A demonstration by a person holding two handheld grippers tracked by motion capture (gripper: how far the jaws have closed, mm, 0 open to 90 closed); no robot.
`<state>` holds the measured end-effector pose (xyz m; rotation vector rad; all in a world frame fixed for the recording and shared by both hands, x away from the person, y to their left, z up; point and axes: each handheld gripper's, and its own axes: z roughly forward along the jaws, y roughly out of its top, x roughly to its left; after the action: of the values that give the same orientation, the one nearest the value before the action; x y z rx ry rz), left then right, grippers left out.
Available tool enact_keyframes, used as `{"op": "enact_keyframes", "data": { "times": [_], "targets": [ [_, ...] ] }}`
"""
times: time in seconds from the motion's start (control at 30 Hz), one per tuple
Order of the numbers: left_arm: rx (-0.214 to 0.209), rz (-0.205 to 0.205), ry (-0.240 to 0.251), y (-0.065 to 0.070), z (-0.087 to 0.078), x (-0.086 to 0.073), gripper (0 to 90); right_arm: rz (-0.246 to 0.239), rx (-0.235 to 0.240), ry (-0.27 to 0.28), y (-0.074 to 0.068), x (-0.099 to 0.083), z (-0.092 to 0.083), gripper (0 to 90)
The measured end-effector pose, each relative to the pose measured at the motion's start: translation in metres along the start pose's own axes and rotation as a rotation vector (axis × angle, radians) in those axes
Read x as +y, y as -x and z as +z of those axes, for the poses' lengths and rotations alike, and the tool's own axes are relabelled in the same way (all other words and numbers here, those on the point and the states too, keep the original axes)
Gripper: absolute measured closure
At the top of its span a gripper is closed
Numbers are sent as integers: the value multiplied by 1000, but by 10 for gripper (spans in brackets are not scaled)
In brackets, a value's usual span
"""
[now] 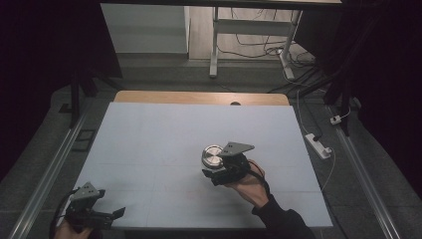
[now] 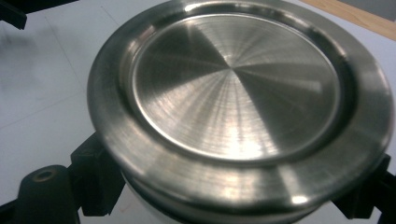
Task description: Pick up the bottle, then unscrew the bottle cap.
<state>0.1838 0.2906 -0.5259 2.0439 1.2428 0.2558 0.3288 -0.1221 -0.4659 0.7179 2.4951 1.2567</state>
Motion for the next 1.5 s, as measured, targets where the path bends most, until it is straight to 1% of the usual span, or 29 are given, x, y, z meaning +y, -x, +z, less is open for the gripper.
{"op": "enact_keyframes", "data": {
  "times": [0.13,0.33,0.43,0.47,0.63,0.8,1.07,1.1,1.17,1.2,1.27,1.3,1.33,1.37,1.47,1.5],
  "targets": [
    [-1,5,-3,0,0,0,0,-21,11,0,-4,5,9,146],
    [2,5,-5,1,1,0,0,-33,22,0,-8,10,17,146],
    [2,5,-5,1,1,0,0,-38,27,2,-9,12,19,146],
    [2,5,-5,1,1,0,0,-48,29,2,-10,13,21,146],
    [4,3,-7,1,1,1,0,-50,34,3,-12,15,25,146],
    [10,8,-13,2,1,1,0,-53,40,8,-13,15,24,146],
    [-37,12,12,2,2,5,0,-47,46,18,-12,15,22,146],
    [-44,23,25,3,1,7,0,-50,45,19,-11,15,22,146],
    [-46,28,32,4,1,8,0,-49,47,20,-12,15,22,146],
    [-49,39,40,5,1,9,0,-49,47,20,-12,15,22,146],
    [-53,55,45,6,2,12,0,-53,46,21,-12,16,21,146],
    [-58,73,50,7,3,15,0,-51,46,21,-13,16,21,146],
    [-58,73,50,7,3,15,0,-52,47,22,-13,16,20,146],
    [-61,82,53,8,3,16,0,-52,47,22,-13,16,20,146],
    [-81,105,59,9,5,23,0,-56,48,24,-14,17,19,146],
    [-94,124,73,11,6,27,0,-59,49,26,-13,17,19,146]
  ]
}}
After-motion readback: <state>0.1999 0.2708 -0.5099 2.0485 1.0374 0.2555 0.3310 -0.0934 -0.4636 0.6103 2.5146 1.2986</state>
